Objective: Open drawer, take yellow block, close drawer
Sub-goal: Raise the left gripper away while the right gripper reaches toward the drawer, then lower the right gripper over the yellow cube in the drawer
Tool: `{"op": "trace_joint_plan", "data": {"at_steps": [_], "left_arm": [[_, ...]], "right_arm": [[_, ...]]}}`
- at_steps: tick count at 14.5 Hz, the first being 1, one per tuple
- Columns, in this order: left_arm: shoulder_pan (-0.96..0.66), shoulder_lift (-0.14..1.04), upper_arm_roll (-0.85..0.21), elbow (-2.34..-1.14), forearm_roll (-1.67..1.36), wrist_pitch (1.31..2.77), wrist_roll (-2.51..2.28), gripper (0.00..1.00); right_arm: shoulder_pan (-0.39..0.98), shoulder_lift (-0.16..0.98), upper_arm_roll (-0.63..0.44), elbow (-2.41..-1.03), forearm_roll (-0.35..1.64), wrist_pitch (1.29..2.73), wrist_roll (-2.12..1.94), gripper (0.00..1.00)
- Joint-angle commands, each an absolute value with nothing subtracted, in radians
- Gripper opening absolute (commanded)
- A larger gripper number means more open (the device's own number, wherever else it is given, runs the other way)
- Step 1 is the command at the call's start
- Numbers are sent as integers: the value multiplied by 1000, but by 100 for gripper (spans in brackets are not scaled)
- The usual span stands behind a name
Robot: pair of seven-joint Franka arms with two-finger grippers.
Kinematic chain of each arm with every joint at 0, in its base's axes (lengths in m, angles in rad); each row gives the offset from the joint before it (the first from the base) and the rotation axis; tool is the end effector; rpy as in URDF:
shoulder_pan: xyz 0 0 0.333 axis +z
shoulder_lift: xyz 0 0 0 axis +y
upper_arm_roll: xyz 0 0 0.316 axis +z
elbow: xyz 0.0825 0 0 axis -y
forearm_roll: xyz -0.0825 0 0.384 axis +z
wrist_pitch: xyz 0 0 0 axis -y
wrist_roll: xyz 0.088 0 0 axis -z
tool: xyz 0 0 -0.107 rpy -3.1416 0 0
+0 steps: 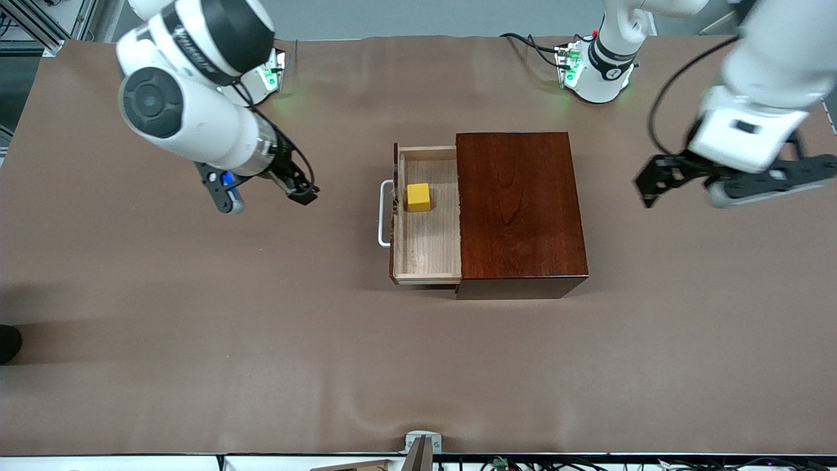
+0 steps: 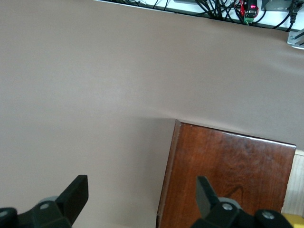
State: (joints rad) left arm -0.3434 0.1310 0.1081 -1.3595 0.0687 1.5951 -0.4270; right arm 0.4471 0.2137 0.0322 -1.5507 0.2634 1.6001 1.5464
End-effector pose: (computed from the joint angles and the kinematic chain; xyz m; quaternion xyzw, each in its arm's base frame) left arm 0.5817 -0.1372 0.6521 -0.9932 -0.0956 -0.0632 0.0220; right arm 0.5298 0.3041 0.5152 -0.8428 0.5149 0.1566 0.0019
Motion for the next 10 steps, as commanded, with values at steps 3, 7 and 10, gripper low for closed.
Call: {"op": "trace_joint_plan", "data": {"at_steps": [3, 7, 10], "left_arm": [[-215, 91, 101, -1390, 18, 1588, -218, 100], [-178, 68, 101, -1396, 20, 1520, -174, 100], [-166, 57, 101, -1410, 21, 1514, -140, 100]], "right_arm": [[551, 204, 23, -1638, 272, 1758, 1733, 100], [610, 241, 21, -1644, 246, 1819, 1848, 100], [658, 270, 21, -1643, 200, 1873, 1956, 100]]}}
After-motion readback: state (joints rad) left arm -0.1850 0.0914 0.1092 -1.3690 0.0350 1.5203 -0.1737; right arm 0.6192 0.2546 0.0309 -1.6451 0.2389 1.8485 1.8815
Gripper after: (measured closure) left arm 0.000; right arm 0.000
